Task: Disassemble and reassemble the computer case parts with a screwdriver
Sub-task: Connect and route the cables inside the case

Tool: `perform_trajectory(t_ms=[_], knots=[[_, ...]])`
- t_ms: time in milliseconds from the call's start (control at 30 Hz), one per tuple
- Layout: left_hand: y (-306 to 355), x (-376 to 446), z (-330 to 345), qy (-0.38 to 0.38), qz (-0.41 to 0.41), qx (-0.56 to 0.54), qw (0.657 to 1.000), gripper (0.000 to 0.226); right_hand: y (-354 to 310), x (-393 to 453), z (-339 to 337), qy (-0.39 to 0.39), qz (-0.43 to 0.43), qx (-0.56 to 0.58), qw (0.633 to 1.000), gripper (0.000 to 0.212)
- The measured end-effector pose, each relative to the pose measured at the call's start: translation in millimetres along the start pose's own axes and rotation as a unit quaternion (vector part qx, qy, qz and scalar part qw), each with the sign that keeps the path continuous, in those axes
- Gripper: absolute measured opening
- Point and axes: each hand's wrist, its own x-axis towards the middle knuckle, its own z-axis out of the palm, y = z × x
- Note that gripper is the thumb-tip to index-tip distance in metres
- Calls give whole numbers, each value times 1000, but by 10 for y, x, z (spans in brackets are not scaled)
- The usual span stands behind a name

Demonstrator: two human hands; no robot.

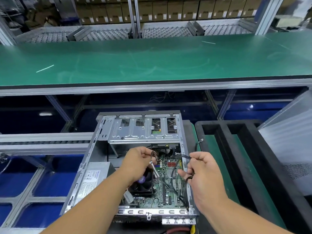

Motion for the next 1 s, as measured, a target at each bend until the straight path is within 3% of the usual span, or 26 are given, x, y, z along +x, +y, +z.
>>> perform_trajectory(t_ms=[100, 233, 433, 667, 833, 1000], knots=[[-101, 130, -51, 45, 58, 242, 968, 14, 4, -27, 21, -34, -45, -65, 996, 37], [-171, 246, -54, 87, 48, 385, 918, 16, 36, -36, 57, -105, -146, -220, 959, 37], [-184, 412, -53, 111, 43, 411, 904, 17, 119, 31, -15, -149, -337, -388, 844, 27], [-228, 490, -20, 107, 53, 432, 894, 13, 244, 67, -50, -148, -375, -444, 800, 25], [-240, 559, -40, 111, 29, 452, 885, 15, 240, 76, -3, -155, -384, -529, 740, 23], [-302, 607, -68, 113, 54, 490, 863, 11, 273, 91, 5, -154, -382, -543, 732, 21]])
